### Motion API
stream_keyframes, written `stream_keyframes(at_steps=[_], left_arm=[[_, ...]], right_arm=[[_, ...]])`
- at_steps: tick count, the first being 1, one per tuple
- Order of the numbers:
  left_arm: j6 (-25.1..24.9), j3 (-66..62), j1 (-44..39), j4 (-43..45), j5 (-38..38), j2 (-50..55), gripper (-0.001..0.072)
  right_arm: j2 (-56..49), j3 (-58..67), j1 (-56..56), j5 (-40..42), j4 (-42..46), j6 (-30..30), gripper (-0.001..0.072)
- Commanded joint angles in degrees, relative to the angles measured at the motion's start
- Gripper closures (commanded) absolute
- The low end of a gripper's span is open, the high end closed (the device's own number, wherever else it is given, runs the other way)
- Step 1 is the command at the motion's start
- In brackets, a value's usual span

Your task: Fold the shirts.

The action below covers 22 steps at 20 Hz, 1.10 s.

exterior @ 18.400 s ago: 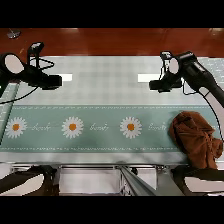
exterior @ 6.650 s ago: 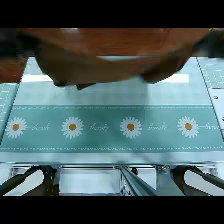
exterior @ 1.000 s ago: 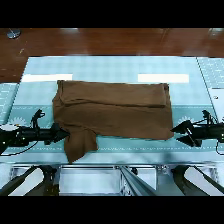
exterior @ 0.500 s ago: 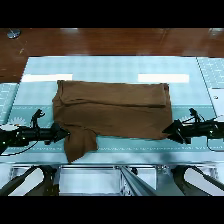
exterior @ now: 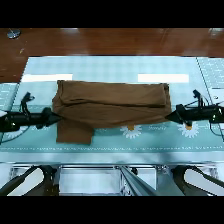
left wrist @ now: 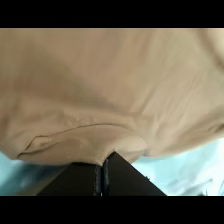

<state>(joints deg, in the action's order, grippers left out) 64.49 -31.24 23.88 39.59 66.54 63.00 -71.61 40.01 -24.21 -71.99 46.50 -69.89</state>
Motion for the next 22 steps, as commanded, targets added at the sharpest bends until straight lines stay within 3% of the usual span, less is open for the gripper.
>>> stream_keyframes(at_steps=[1, 5, 10, 15, 16, 17, 19, 22], left_arm=[[3.2, -9.6, -2.8, -0.2, -3.3, 3.6, 0.068], [6.8, -24.2, -8.4, -0.2, -8.1, 15.8, 0.068], [10.9, -42.6, -11.3, -0.1, -8.0, 31.6, 0.068], [12.7, -51.4, -12.1, 0.0, -4.0, 40.9, 0.0666], [12.7, -52.1, -12.1, 0.0, -1.9, 41.9, 0.0392], [12.9, -52.7, -11.7, 0.5, 1.1, 42.4, 0.0009], [13.4, -55.9, -9.1, 5.0, 9.8, 42.4, 0.0008], [17.7, -58.5, -4.0, 20.8, 19.7, 39.6, 0.0008]], right_arm=[[-4.1, 9.0, 3.3, 0.5, -0.6, -0.3, 0.0683], [-12.4, 21.7, 6.4, 3.8, -0.5, -3.2, 0.0683], [-23.6, 35.6, 7.5, 3.5, -0.7, -6.7, 0.0683], [-30.9, 40.8, 8.3, 6.0, -1.6, -9.5, 0.0665], [-31.3, 40.9, 8.3, 6.3, -1.9, -9.6, 0.0352], [-31.2, 41.1, 8.1, 6.0, -2.1, -8.5, 0.0092], [-30.9, 44.5, 6.0, -0.2, -0.7, -6.7, 0.0095], [-29.2, 46.2, 1.6, -5.5, 5.4, -6.5, 0.0095]])
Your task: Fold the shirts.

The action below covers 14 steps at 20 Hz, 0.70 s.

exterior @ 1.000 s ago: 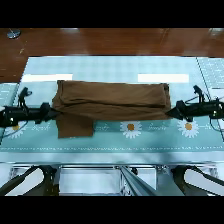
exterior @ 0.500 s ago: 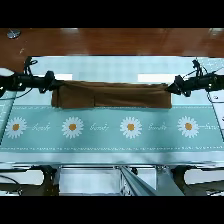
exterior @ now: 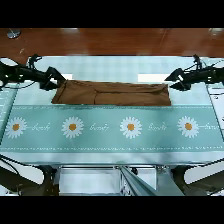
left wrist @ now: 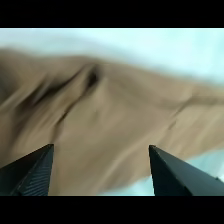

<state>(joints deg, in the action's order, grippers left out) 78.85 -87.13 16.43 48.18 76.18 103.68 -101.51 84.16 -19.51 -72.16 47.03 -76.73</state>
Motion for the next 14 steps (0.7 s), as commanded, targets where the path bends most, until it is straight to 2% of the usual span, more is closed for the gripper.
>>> stream_keyframes(at_steps=[1, 3, 6, 8, 9, 12, 13, 14], left_arm=[[4.0, -1.1, 4.6, 16.3, 9.4, -3.4, 0.0008], [3.7, 6.0, 5.8, 17.5, 1.6, -10.3, 0.0008], [-2.9, 25.1, 2.7, 9.2, -17.3, -26.1, 0.0008], [-6.1, 36.0, -2.2, 4.4, -24.9, -35.5, 0.0008], [-6.2, 39.3, -4.8, 2.8, -26.1, -38.7, 0.0008], [-6.2, 41.5, -13.5, -2.9, -20.8, -41.5, 0.0008], [-6.2, 41.5, -16.5, -4.4, -21.2, -41.3, 0.0009], [-6.3, 41.5, -19.6, -5.5, -22.8, -40.9, 0.0012]], right_arm=[[0.7, 2.0, -4.0, -6.3, 8.8, -1.7, 0.0095], [0.7, -0.4, -4.6, -4.6, 13.5, -4.7, 0.0095], [-0.2, -5.6, -3.3, 0.1, 9.8, -4.0, 0.0095], [-2.3, -5.8, -1.3, -0.4, 6.4, -2.7, 0.0095], [-3.1, -5.8, -0.2, -0.7, 4.9, -2.1, 0.0095], [-4.2, -5.6, 3.2, -1.5, 2.8, -1.4, 0.0098], [-4.1, -5.0, 4.3, -1.4, 2.7, -1.4, 0.0178], [-4.1, -4.1, 5.1, -2.1, 2.7, -1.4, 0.0393]])
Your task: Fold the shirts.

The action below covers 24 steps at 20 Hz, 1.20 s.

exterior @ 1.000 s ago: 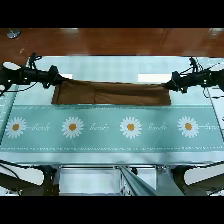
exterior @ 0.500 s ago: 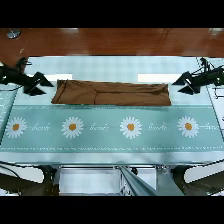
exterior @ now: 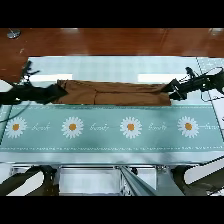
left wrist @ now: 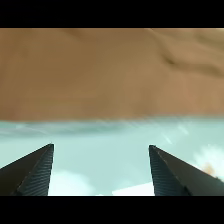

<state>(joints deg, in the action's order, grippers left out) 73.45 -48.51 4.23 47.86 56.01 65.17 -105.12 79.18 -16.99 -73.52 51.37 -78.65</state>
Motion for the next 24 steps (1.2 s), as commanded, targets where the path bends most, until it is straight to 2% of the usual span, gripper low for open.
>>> stream_keyframes(at_steps=[1, 2, 3, 6, 8, 10, 13, 15, 16, 20, 24], left_arm=[[-0.9, 2.7, -10.4, -5.4, -4.9, -1.9, 0.0213], [-1.0, 2.3, -12.7, -5.4, -6.8, -1.3, 0.0634], [-1.8, 1.4, -15.0, -5.5, -8.6, -0.5, 0.068], [-3.7, -4.3, -22.0, -5.4, -10.2, 3.6, 0.068], [-3.7, -9.6, -27.1, -4.8, -11.8, 7.7, 0.0681], [-0.7, -15.7, -32.1, -3.6, -12.1, 13.4, 0.0683], [8.2, -26.5, -40.0, 6.1, -12.1, 23.9, 0.0683], [11.8, -32.9, -43.7, 5.7, -11.8, 31.6, 0.0682], [12.0, -35.5, -45.0, 4.7, -11.4, 35.1, 0.0682], [17.6, -43.9, -50.8, 1.6, -9.9, 45.6, 0.0682], [17.0, -49.5, -56.3, -1.2, -5.3, 49.8, 0.0682]], right_arm=[[-0.3, 2.2, 3.0, -2.3, -1.6, 0.5, 0.0688], [0.2, 3.1, 3.2, -3.9, -1.4, 0.8, 0.0683], [1.8, 3.2, 3.1, -4.8, -0.5, 0.9, 0.0683], [10.8, 0.9, 3.1, -6.0, 7.7, 1.0, 0.0684], [20.7, -6.3, 3.1, -2.6, 9.0, 1.0, 0.0683], [31.5, -14.9, 3.1, 0.4, 8.9, 1.2, 0.0684], [48.7, -27.4, 3.1, 3.3, 8.9, -0.5, 0.0684], [57.1, -32.5, 3.2, 2.8, 8.5, -2.7, 0.0683], [60.2, -34.0, 3.2, 1.9, 7.6, -3.1, 0.0684], [65.9, -34.7, 3.2, -0.1, 4.0, -3.7, 0.0683], [66.3, -34.7, 3.2, -0.1, -1.0, -3.2, 0.0683]])
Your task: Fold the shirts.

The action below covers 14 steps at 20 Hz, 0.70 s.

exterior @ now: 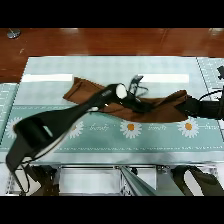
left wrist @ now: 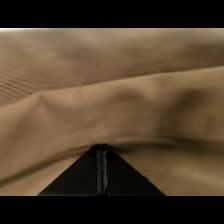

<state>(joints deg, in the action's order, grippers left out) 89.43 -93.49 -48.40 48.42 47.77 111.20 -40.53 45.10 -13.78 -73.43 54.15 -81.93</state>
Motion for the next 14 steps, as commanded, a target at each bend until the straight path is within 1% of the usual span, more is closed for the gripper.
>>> stream_keyframes(at_steps=[1, 2, 3, 5, 6, 7, 9, 10, 12, 14], left_arm=[[-1.0, -5.9, -3.7, -1.7, 4.7, 3.7, 0.0681], [-2.3, -7.6, -2.9, -0.6, 7.1, 3.7, 0.0681], [-1.5, -9.6, -1.1, 3.5, 10.0, 3.5, 0.0681], [1.6, -12.3, 4.5, 12.2, 16.5, 2.1, 0.0681], [1.7, -12.3, 8.1, 14.7, 19.1, 0.0, 0.0681], [1.5, -12.3, 11.8, 15.3, 21.6, -2.1, 0.068], [-1.7, -12.1, 20.2, 15.8, 26.9, -8.0, 0.068], [-1.7, -11.0, 24.9, 16.7, 28.6, -11.7, 0.068], [-3.4, -4.9, 34.0, 17.3, 28.1, -21.0, 0.068], [-4.2, 5.7, 42.2, 17.2, 24.1, -32.6, 0.068]], right_arm=[[1.7, -0.6, 0.0, -0.3, -4.1, 0.1, 0.0683], [1.7, -0.6, 0.0, -0.4, -4.4, 0.1, 0.0683], [1.7, -0.5, 0.0, -0.9, -4.7, 0.1, 0.0683], [1.7, -0.5, 0.7, -0.8, -5.6, 0.1, 0.0683], [1.7, -0.5, 2.3, 0.2, -5.9, -0.2, 0.0683], [1.4, -0.4, 4.7, 1.7, -6.0, -0.8, 0.0683], [-0.7, 0.9, 11.2, 6.6, -5.8, -3.1, 0.0683], [-2.5, 2.3, 14.4, 9.6, -5.8, -4.0, 0.0683], [-8.7, 7.2, 20.9, 14.4, -5.8, -4.8, 0.0683], [-17.9, 14.7, 27.3, 16.5, -5.8, -4.7, 0.0683]])
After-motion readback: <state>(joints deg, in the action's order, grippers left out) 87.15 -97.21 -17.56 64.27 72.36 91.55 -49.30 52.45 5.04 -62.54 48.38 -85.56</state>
